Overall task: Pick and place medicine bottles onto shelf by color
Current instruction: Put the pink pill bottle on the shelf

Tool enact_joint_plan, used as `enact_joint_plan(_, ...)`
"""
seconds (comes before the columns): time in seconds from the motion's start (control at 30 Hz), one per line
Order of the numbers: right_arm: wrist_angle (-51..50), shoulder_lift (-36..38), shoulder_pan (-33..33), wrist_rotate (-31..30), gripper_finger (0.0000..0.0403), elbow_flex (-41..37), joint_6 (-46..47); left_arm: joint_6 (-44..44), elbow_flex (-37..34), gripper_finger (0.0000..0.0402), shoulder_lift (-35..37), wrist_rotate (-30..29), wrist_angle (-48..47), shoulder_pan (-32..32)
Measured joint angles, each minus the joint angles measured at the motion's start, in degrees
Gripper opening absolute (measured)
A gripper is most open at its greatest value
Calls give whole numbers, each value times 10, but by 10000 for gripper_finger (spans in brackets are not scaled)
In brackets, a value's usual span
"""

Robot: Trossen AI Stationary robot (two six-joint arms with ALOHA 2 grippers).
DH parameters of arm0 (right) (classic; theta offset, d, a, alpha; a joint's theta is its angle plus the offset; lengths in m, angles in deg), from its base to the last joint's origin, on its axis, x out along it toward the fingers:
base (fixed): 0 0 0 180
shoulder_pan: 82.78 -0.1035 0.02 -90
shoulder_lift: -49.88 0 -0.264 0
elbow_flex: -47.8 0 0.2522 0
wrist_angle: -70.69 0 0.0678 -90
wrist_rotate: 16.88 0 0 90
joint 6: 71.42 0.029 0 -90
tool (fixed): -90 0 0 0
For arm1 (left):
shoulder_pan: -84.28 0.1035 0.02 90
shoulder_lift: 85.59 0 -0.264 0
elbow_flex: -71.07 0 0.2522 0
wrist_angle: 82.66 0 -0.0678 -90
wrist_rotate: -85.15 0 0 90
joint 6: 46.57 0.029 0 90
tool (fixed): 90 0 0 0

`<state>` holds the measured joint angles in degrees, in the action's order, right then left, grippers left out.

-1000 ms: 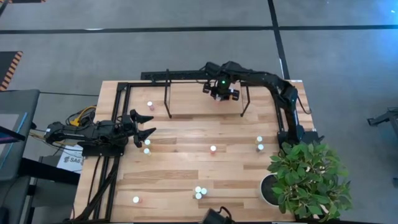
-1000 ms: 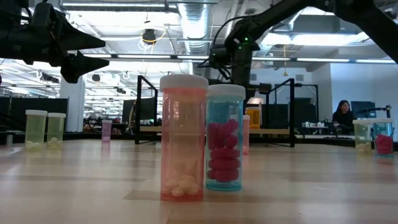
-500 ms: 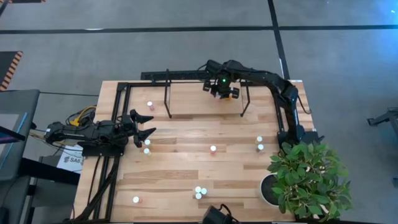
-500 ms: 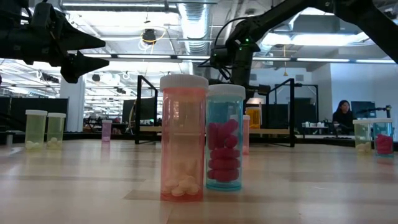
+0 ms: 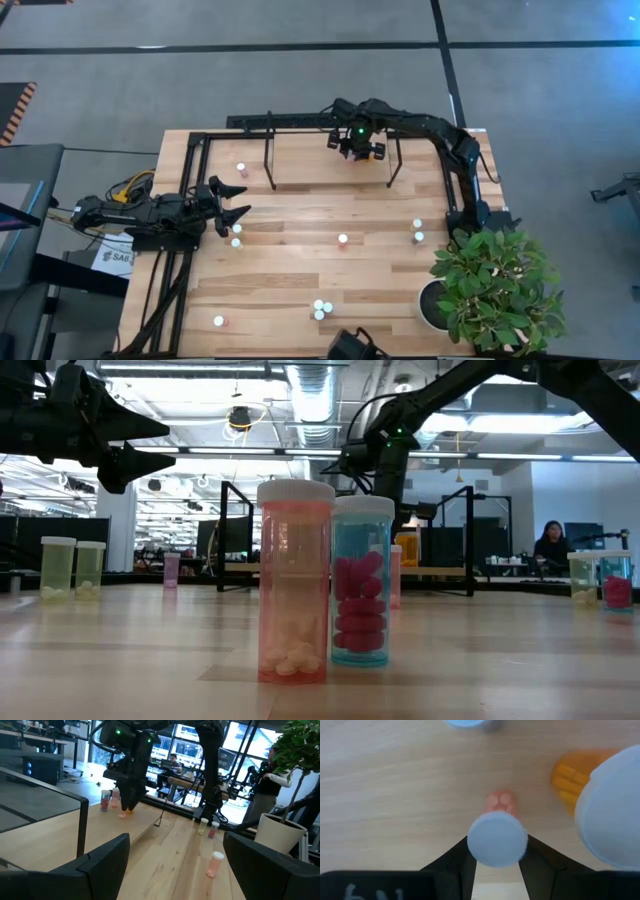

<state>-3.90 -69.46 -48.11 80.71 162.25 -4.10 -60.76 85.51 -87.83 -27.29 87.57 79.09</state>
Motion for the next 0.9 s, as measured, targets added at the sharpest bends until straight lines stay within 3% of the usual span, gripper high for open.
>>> enact_joint_plan(0.63,-7,0,4,0,161,2,-5,0,0,311,0,0,0,0)
enact_joint_plan(0.9,-15,1,0,-1,204,16,-19,0,0,311,0,0,0,0)
